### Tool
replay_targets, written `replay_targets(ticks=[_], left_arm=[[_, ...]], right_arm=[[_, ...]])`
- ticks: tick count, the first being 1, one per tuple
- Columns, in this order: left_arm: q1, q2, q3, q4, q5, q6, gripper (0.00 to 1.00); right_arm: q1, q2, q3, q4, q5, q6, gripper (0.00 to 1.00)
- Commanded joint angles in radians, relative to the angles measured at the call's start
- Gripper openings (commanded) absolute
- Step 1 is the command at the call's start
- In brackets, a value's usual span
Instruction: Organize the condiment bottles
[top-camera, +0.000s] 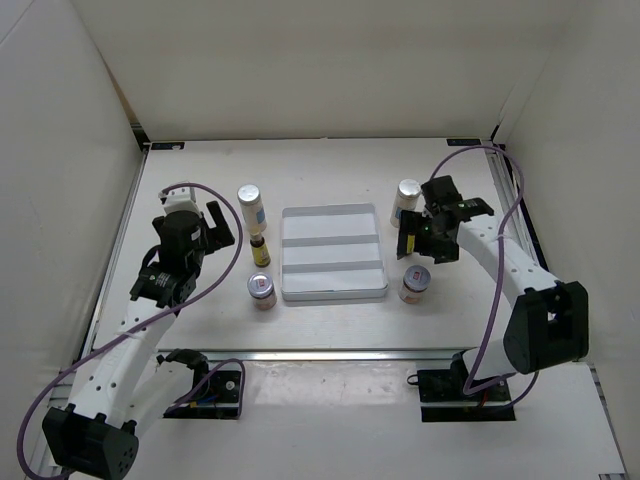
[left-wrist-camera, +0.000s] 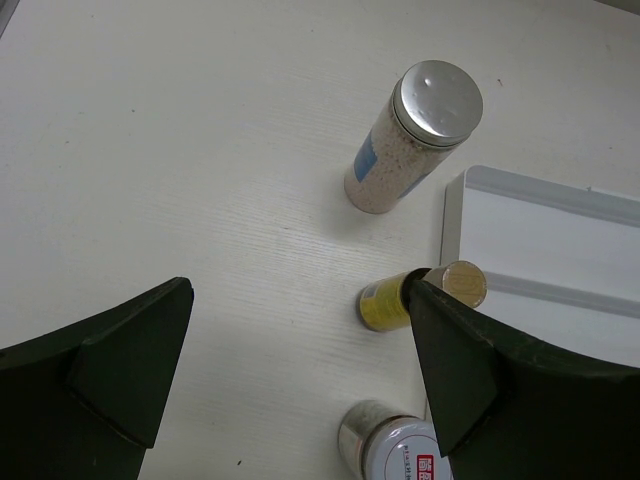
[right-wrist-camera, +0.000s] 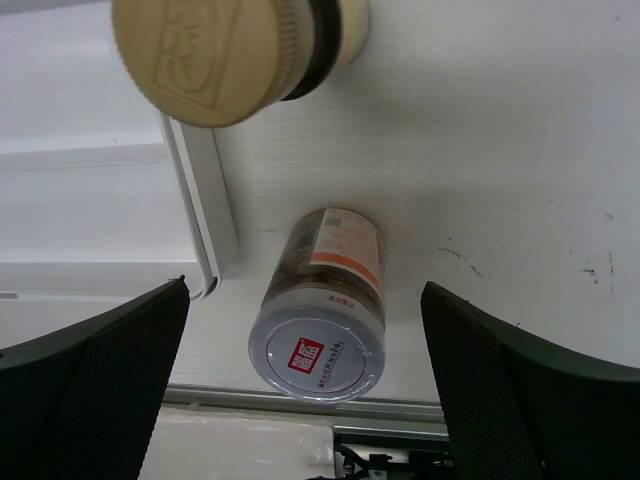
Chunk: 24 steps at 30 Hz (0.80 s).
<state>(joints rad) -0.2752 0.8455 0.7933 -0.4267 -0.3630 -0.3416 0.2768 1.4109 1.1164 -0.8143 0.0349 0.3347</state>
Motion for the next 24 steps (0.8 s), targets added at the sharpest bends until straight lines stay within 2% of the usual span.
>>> replay_targets(ticks=[1,7,13,20,24], left_arm=[[-0.001,-0.003,-0.002,-0.004,-0.021,-0.007,1.00],[-0.001,-0.003,-0.002,-0.004,-0.021,-0.007,1.00],[-0.001,0.006,-0.002,-0.004,-0.011,-0.007,1.00],[-0.001,0.006,-0.002,-0.004,-0.011,-0.007,1.00],[-0.001,0.006,-0.002,-0.004,-0.011,-0.007,1.00]], right_arm=[[0.056,0.003,0.023,-0.023,0.103,0.052,1.00],[0.087,0.014,-0.009,-0.045,0.117,0.099,1.00],[0.087,0.025,-0.061,-0.045,0.065,0.119,0.85],[0.087,0.005,-0.107,-0.045,0.010,0.129,0.79],[0.087,-0.030,-0.116,-0.045,0.019,0.129,0.63]])
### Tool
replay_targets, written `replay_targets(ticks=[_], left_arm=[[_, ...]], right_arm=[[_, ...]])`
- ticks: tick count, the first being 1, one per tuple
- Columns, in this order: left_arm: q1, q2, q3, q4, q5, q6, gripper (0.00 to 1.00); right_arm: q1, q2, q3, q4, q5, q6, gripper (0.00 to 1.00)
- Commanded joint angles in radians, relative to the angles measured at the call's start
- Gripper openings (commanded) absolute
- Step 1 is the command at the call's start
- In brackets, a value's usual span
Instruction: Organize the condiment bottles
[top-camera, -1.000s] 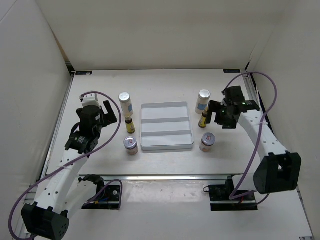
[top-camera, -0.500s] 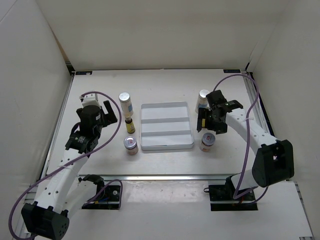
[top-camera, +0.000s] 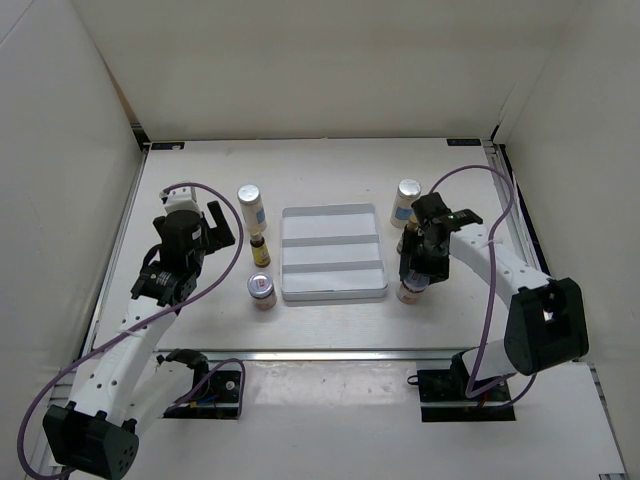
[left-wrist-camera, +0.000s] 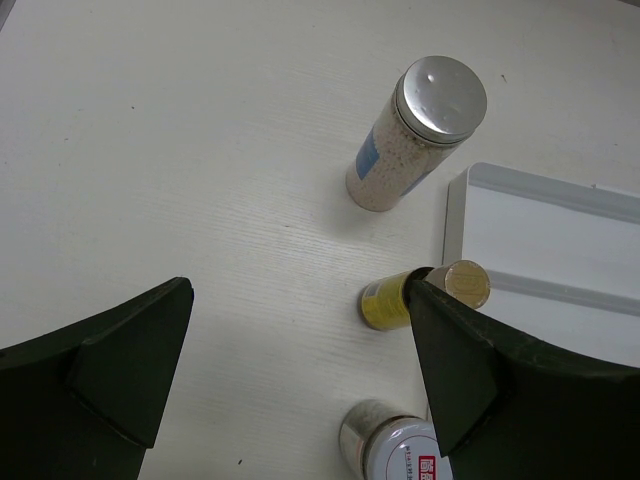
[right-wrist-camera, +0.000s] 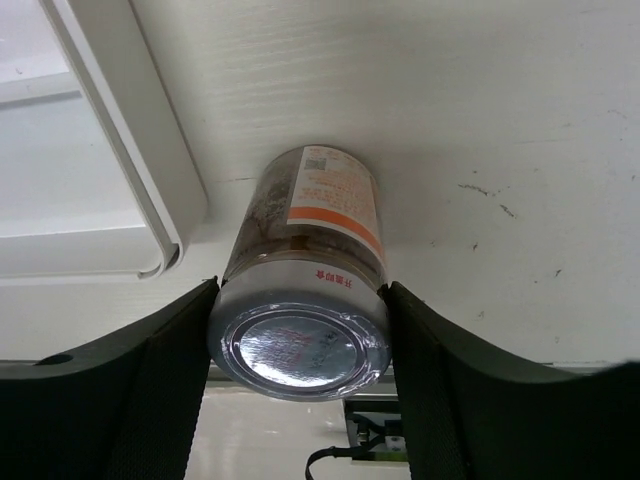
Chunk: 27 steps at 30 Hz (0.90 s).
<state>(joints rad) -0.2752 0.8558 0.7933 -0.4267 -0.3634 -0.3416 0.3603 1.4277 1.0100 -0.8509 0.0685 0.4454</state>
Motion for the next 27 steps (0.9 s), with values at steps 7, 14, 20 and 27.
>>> replay_targets(ticks=[7,14,20,27], left_arm=[[-0.001,-0.004,-0.002,-0.004,-0.011,-0.007,1.00],[-0.001,-0.004,-0.002,-0.004,-0.011,-0.007,1.00],[-0.001,-0.004,-0.002,-0.004,-0.011,-0.007,1.00],[-0.001,-0.004,-0.002,-0.004,-0.020,-0.007,1.00]], right_arm=[[0.012,-0.116,0.062,-0.071,0.042,0.006,0.37],[0.075,-0.161,0.235,-0.116,0.053,-0.040,0.30],[0.173,-0.081,0.340,-0.085,0.005,-0.050,0.27],[0.265,0.068,0.316,-0.002,0.001,-0.030,0.24]])
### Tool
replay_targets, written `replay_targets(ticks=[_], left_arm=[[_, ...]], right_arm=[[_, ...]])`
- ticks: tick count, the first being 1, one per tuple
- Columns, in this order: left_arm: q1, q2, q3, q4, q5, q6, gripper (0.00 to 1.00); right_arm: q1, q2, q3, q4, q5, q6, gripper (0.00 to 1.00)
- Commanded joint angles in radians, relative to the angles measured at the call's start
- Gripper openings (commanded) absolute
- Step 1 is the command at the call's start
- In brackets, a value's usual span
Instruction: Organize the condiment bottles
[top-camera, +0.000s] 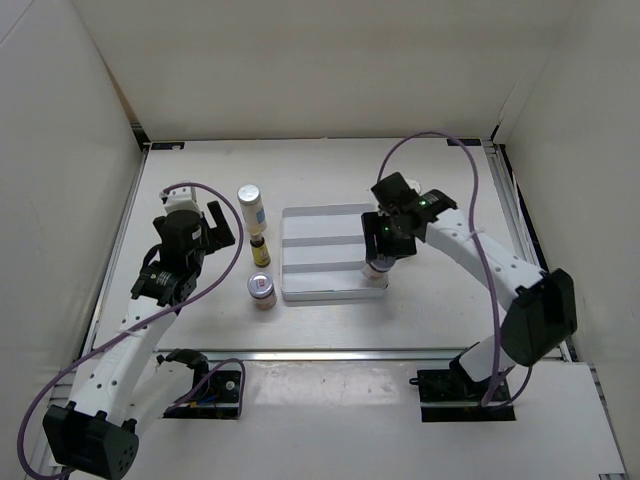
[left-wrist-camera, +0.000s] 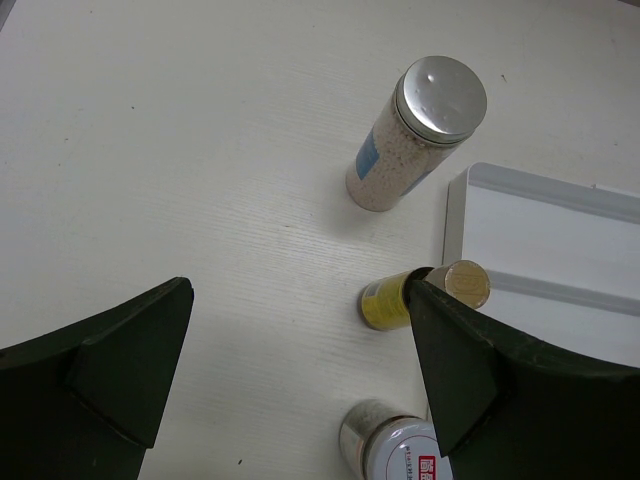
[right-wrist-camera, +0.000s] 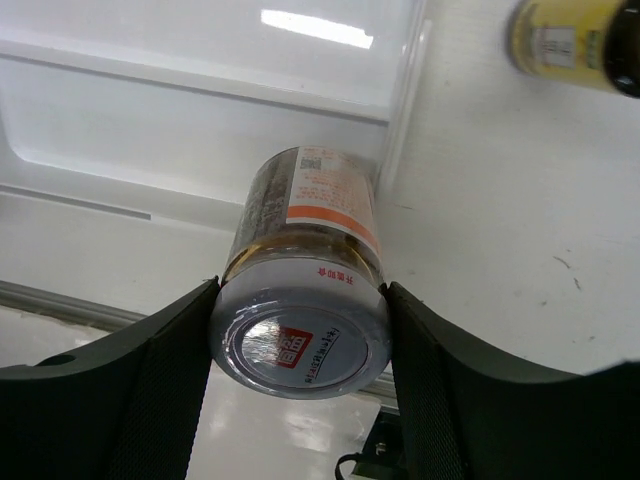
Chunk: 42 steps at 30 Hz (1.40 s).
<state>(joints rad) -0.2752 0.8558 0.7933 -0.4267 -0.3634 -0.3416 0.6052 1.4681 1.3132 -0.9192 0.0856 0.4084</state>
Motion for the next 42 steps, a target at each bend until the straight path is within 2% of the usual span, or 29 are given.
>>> replay_targets(ticks=[1,8,11,15,16,18,19,23,29,33,39,42], left_arm=[[-0.001,-0.004,-0.002,-0.004,-0.020,-0.007,1.00],[-0.001,0.005,-0.002,-0.004,-0.020,-0.007,1.00],[-0.001,0.014,-0.002,-0.004,-0.008,-0.017,1.00],[-0.001,0.025,-0.039,0.026,0.050,-0.060,1.00],[-0.001,0.025,-0.039,0.026,0.066,-0.060,1.00],[-0.001,0.025,-0.039,0.026,0.116,-0.060,1.00],[-0.001,0.025,-0.039,0.026,0.139,-0.060,1.00],[-0.001,-0.043,-0.005,-0.039,0.393,-0.022,1.00],[-0.050,-0.132,0.121,-0.211,0.501,-0.004,1.00],[-0.050,-0.098,0.165,-0.329,0.593,0.007,0.99],[-0.059,-0.028,0.094,-0.409,0.610,-0.060,0.99],[-0.119,0.060,0.104,-0.420,0.561,-0.086,1.00]], right_arm=[[0.021,0.040,0.012,0.089,-0.017,0.007,0.24],[0.061,0.153,-0.002,0.100,0.012,0.016,0.24],[0.061,0.193,-0.002,0.100,0.022,0.017,0.33],[0.070,0.207,0.007,0.091,0.034,0.017,0.57],[0.079,0.196,0.020,0.082,0.034,0.017,0.68],[0.088,0.178,0.041,0.063,0.063,0.017,0.81],[0.099,0.157,0.056,0.054,0.086,0.017,0.99],[0.110,0.054,0.153,0.025,0.120,-0.013,1.00],[0.120,-0.060,0.173,0.036,0.183,-0.051,1.00],[0.120,-0.103,0.147,0.036,0.215,-0.060,1.00],[0.120,-0.135,0.084,0.026,0.215,-0.046,1.00],[0.120,-0.146,0.073,0.026,0.188,-0.034,1.00]])
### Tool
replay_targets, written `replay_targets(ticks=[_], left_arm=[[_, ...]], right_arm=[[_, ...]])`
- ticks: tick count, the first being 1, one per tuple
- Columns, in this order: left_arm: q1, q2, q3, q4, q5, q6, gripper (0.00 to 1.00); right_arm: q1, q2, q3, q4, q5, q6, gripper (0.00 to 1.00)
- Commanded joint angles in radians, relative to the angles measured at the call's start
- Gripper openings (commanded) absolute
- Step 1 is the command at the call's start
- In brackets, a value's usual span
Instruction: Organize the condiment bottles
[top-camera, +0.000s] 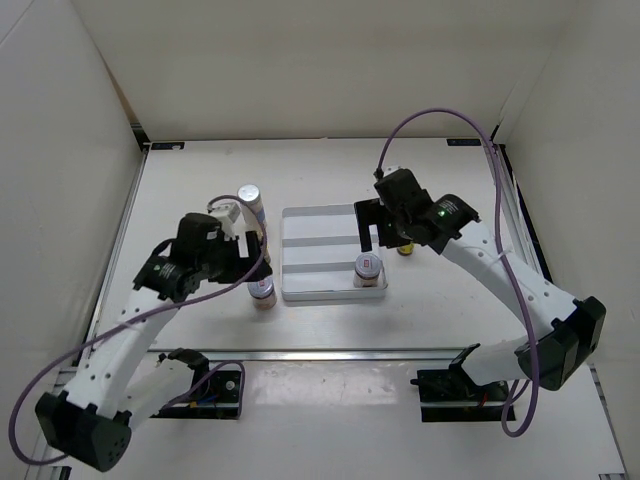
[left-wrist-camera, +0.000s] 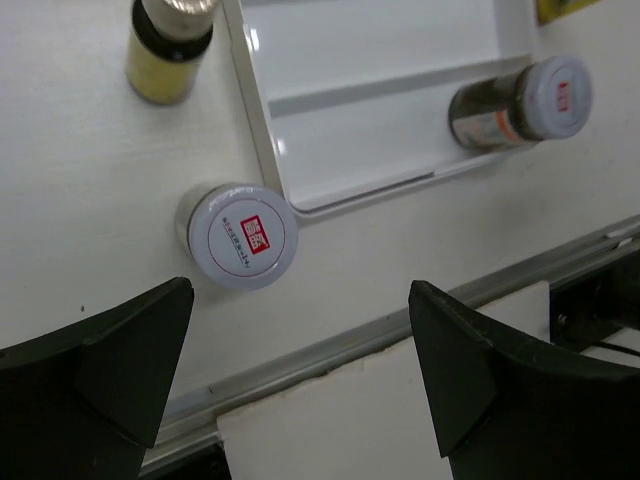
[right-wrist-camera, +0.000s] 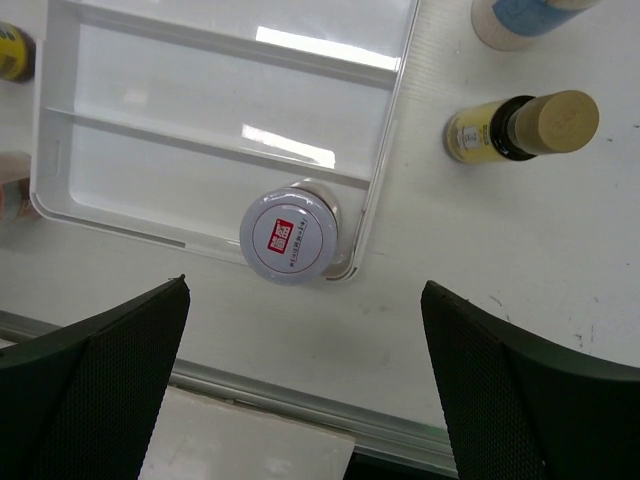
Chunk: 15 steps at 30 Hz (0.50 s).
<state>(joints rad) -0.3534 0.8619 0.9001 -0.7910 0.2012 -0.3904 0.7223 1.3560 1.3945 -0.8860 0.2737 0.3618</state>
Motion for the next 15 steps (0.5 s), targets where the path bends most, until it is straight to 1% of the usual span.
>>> replay_targets(ticks=[1,3,5,7,9,15], left_arm=[[-0.054,0.078,-0.003,-0.056,-0.028,-0.051,1.00],[-0.100,0.147,-0.003,-0.068,-0.063,-0.076,1.00],[-0.154,0.193,-0.017,-0.068,-0.132,-0.102,1.00],[-0.183,0.216,-0.029,-0.068,-0.199,-0.135,1.00],[-0.206,0.245,-0.029,-0.068,-0.235,-0.154,1.00],[-0.206,0.307,-0.040,-0.068,-0.338,-0.191,1.00]], right_arm=[[0.003,-0.034,-0.008,-0.007,-0.011,0.012,1.00],[0.003,-0.034,-0.008,-0.007,-0.011,0.012,1.00],[0.003,-0.034,-0.008,-0.007,-0.021,0.012,1.00],[0.003,-0.034,-0.008,-0.007,-0.021,0.012,1.00],[0.003,-0.034,-0.008,-0.007,-0.021,0.012,1.00],[0.003,-0.043,-0.008,-0.007,-0.021,0.003,1.00]])
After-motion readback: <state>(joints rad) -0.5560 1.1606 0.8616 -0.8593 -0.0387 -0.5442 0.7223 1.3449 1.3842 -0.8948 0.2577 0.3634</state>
